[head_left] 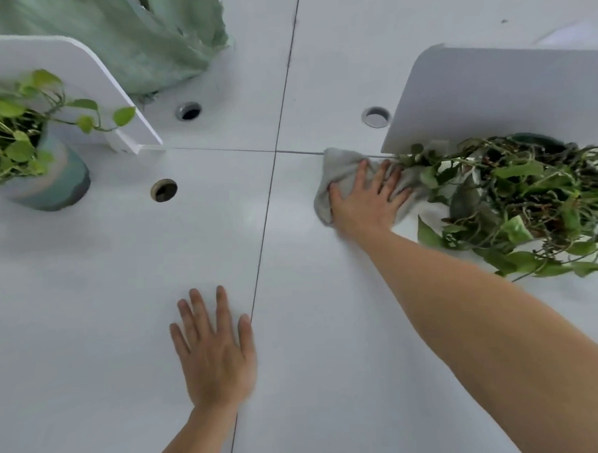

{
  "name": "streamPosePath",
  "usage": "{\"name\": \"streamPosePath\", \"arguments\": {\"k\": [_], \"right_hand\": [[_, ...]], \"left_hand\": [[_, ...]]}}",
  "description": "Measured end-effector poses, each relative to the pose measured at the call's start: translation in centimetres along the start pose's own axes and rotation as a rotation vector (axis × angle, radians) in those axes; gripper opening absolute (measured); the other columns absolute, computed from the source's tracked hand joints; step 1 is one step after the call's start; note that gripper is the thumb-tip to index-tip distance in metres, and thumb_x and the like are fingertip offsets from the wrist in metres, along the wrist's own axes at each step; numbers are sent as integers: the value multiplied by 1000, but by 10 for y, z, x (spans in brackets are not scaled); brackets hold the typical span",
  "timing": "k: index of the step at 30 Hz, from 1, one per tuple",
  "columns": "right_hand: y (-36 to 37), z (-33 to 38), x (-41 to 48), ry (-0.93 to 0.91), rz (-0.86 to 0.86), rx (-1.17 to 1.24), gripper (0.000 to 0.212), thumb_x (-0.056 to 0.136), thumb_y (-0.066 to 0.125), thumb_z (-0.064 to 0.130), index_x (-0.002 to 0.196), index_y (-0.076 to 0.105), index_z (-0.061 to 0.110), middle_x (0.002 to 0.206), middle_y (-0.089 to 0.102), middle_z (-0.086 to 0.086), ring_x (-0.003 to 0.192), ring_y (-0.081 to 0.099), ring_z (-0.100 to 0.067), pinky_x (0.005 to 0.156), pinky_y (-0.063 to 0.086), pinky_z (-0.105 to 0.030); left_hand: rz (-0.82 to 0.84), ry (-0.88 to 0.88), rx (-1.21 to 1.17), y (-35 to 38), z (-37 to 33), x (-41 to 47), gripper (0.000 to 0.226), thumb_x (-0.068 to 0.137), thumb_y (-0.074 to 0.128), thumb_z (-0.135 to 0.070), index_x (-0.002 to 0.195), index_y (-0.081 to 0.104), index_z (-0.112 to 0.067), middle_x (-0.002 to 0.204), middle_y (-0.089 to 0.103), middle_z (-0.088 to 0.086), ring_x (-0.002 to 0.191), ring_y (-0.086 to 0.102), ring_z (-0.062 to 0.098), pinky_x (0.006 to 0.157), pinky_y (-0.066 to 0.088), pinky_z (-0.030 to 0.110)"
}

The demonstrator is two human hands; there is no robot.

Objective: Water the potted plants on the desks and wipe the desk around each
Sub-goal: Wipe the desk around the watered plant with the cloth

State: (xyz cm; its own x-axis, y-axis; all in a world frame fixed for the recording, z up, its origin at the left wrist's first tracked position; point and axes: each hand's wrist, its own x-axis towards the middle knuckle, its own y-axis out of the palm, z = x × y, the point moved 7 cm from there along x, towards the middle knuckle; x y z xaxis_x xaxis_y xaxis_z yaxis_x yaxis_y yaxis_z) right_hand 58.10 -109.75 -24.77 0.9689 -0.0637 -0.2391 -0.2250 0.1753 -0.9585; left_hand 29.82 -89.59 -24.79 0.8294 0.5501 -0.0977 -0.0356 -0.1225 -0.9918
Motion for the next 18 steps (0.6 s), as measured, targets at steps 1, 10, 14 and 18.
{"name": "streamPosePath", "arguments": {"k": [1, 10, 14, 18], "right_hand": [[2, 5, -7, -53, 14, -20, 82, 94, 18, 70, 161, 2, 26, 167, -10, -13, 152, -15, -38, 117, -10, -64], [22, -17, -131, -874, 202, -234, 77, 88, 5, 80, 156, -5, 44, 165, -22, 2, 149, -29, -21, 118, -17, -54], [7, -7, -57, -417, 110, -133, 78, 90, 8, 74, 158, -6, 38, 166, -18, -2, 152, -23, -26, 118, -17, -52], [27, 16, -127, -428, 101, -107, 76, 96, 13, 68, 158, -10, 31, 165, -22, -5, 150, -26, -32, 118, -17, -56]], "left_hand": [[4, -1, -5, 1, 2, 1, 64, 97, 12, -51, 154, 18, -22, 161, 10, 15, 149, 6, 33, 119, 8, 52], [26, -2, -23, -3, 2, 3, 64, 97, 8, -50, 154, 17, -22, 161, 9, 15, 149, 4, 33, 119, 9, 55], [14, 1, -42, -4, 1, 3, 63, 97, 6, -47, 154, 17, -22, 161, 9, 15, 149, 4, 33, 119, 6, 53], [-3, 14, -59, -3, 3, 3, 62, 97, 5, -43, 154, 16, -22, 161, 10, 15, 149, 4, 33, 119, 5, 53]]}}
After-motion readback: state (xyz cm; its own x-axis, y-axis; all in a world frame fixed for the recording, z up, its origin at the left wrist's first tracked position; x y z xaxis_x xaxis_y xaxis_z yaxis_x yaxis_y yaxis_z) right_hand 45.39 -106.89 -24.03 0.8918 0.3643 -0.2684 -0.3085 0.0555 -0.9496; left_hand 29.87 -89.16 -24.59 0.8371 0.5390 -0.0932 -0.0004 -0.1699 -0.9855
